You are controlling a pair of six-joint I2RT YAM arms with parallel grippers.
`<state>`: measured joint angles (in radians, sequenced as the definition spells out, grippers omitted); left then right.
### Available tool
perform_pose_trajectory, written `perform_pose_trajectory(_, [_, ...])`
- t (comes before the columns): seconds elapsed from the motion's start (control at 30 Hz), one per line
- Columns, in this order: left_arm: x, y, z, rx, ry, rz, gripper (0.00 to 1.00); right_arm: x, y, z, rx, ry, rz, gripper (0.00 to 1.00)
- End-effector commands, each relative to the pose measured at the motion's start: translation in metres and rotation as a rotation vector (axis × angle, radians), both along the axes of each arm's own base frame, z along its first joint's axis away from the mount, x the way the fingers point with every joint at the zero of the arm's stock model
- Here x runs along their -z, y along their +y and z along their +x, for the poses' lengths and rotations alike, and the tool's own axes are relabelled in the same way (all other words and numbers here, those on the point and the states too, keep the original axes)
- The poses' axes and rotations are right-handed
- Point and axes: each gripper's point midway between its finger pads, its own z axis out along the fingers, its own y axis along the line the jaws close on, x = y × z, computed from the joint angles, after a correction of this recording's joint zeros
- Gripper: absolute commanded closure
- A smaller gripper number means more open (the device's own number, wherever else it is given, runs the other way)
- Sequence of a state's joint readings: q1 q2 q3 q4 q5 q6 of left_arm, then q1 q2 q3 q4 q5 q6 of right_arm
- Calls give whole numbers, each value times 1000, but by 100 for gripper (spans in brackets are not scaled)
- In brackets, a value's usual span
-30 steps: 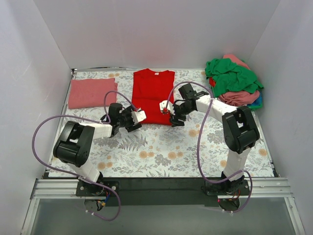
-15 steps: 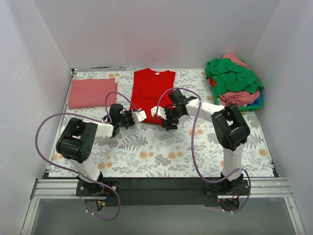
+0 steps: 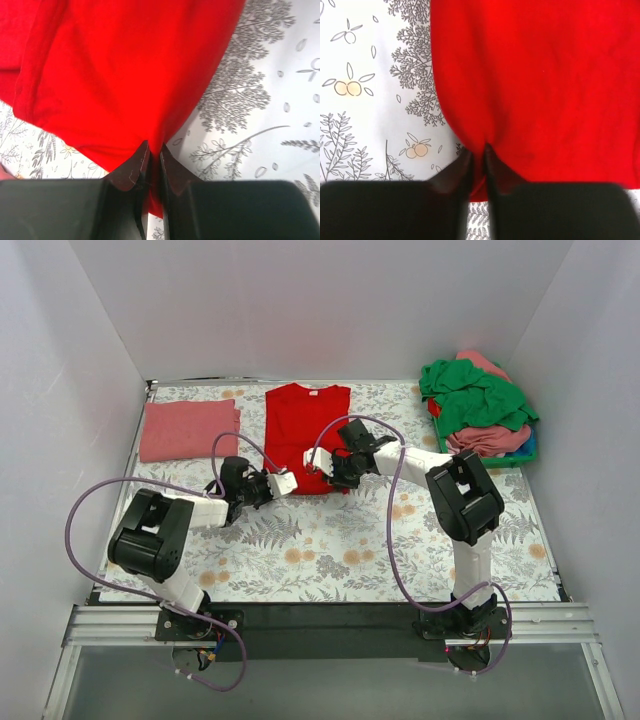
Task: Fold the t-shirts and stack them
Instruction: Fold the tshirt
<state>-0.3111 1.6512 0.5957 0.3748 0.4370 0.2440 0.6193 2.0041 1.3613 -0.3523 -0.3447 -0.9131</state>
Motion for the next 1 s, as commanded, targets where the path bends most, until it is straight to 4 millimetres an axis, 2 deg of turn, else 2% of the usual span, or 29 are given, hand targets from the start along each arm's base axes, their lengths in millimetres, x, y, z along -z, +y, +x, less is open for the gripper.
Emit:
perform_pose_trajectory(0.0, [-9, -7, -19, 60, 18, -16, 100, 24, -18, -11, 48, 61, -82, 86])
perform_pose_trajectory(0.03, [-8, -8, -24, 66, 31, -12, 100, 23, -18, -18, 30, 83, -75, 98])
perform_pose_trajectory(0.07, [-8, -11, -30, 78, 38, -11, 100, 25, -21, -26, 16, 102, -78, 99])
perform_pose_trajectory(0.1, [-9, -14, -34, 83, 50, -15, 100, 17, -22, -32, -6, 102, -64, 99])
perform_pose_trajectory(0.17, [-13, -23, -53, 122, 86, -14, 100, 17, -30, -59, -81, 154, -66, 99])
perform_pose_trajectory(0.2, [-13, -27, -62, 136, 108, -17, 100, 7, -33, -68, -105, 159, -58, 99])
perform_pose_trajectory(0.23, [-15, -35, -80, 175, 143, -12, 100, 3, -35, -81, -134, 188, -46, 99])
perform_pose_trajectory(0.3, [-18, -46, -99, 204, 200, -18, 100, -2, -52, -113, -186, 245, -58, 99])
perform_pose_trajectory(0.33, [-13, -53, -127, 252, 276, 1, 100, -5, -54, -127, -217, 273, -41, 99])
perform_pose_trajectory(0.4, [-14, -59, -149, 279, 327, 2, 100, -7, -74, -162, -267, 321, -58, 99])
perform_pose_trajectory(0.43, [-13, -62, -167, 292, 382, 5, 100, -11, -78, -176, -289, 344, -49, 99])
perform_pose_trajectory(0.47, [-24, -67, -176, 316, 373, -25, 100, -13, -85, -188, -303, 365, -48, 99])
perform_pose_trajectory(0.5, [-27, -69, -184, 328, 386, -30, 100, -23, -91, -201, -326, 363, -36, 99])
perform_pose_trajectory(0.53, [-30, -72, -199, 343, 420, -33, 100, -21, -97, -217, -339, 400, -28, 99])
perform_pose_trajectory(0.6, [-46, -78, -212, 372, 416, -67, 100, -33, -104, -234, -361, 409, -9, 99])
perform_pose_trajectory(0.67, [-55, -82, -223, 395, 422, -89, 100, -37, -108, -241, -361, 412, -1, 99])
perform_pose_trajectory(0.77, [-71, -83, -217, 405, 334, -112, 100, -51, -105, -229, -321, 360, -1, 99])
perform_pose_trajectory(0.83, [-75, -83, -204, 383, 267, -100, 100, -55, -104, -218, -284, 340, -16, 99])
perform_pose_trajectory(0.9, [-82, -85, -187, 378, 186, -70, 100, -69, -97, -199, -240, 305, -5, 99])
perform_pose_trajectory(0.93, [-79, -86, -178, 367, 177, -53, 100, -75, -96, -188, -215, 283, 5, 99])
perform_pose_trajectory(0.97, [-90, -90, -167, 361, 142, -58, 100, -88, -91, -174, -188, 254, 25, 99])
